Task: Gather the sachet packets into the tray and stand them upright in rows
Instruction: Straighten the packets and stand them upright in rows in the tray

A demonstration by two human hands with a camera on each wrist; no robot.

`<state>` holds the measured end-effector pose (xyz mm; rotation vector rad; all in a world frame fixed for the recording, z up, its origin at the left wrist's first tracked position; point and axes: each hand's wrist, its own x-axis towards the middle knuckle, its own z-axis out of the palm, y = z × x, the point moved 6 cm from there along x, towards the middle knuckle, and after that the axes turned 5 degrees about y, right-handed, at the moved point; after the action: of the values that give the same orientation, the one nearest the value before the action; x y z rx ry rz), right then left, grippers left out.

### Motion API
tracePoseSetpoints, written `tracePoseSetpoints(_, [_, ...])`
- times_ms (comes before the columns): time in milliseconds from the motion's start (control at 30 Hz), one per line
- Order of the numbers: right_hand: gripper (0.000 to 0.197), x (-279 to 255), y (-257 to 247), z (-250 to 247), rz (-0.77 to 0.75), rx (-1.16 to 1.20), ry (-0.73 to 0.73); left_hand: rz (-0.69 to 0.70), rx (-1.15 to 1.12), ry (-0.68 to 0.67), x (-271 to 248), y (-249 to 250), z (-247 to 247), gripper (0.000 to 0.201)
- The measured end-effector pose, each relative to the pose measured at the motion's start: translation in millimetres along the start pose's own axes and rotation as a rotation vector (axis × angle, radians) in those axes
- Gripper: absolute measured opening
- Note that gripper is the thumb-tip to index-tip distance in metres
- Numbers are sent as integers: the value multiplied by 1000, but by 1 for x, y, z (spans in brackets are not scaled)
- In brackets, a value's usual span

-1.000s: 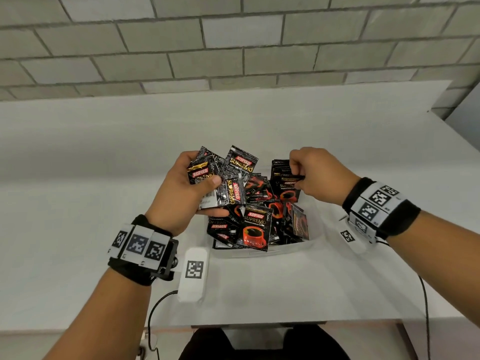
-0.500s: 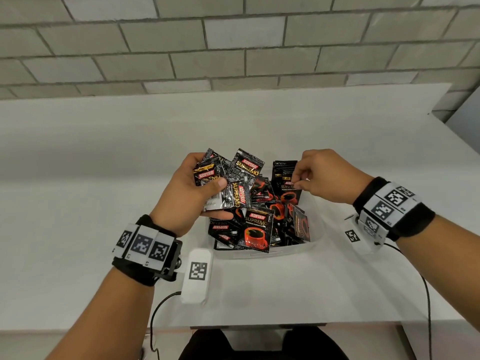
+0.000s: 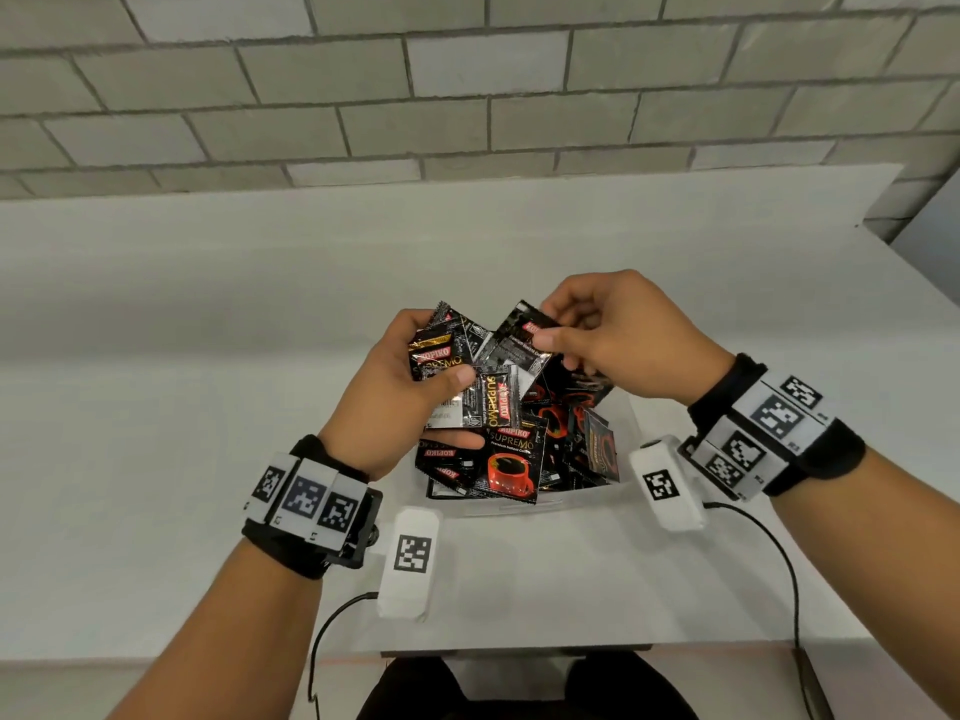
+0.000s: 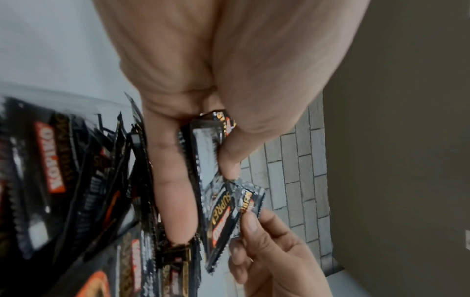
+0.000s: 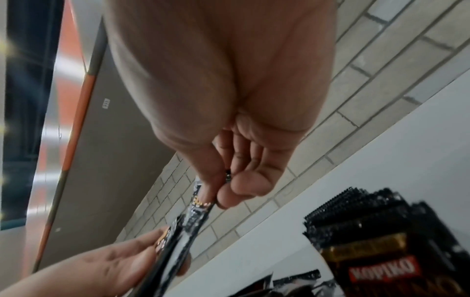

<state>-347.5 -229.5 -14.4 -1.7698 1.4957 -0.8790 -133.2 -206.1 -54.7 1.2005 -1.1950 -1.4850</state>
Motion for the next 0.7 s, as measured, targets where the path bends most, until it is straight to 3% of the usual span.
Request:
tracePoseSetpoints(200, [10,-2,8,-31,-33,114,218,18,13,72,1,-4,-20,41])
tracePoseSetpoints(433, [25,-17,12,-50,-94,493,81,14,1,90,1,-6,-26,44])
tracePoseSetpoints(533, [21,-23,8,-44,-113,368,-22,13,-3,89,2,-7,-25,44])
tracePoseSetpoints(600, [30,-23,11,-37,-75,262,-88,14,-6,86,2,-6,-25,44])
tracePoseSetpoints(700, [36,-19,17,-35,-23,59,-11,16,-6,83,1,-5,-25,43])
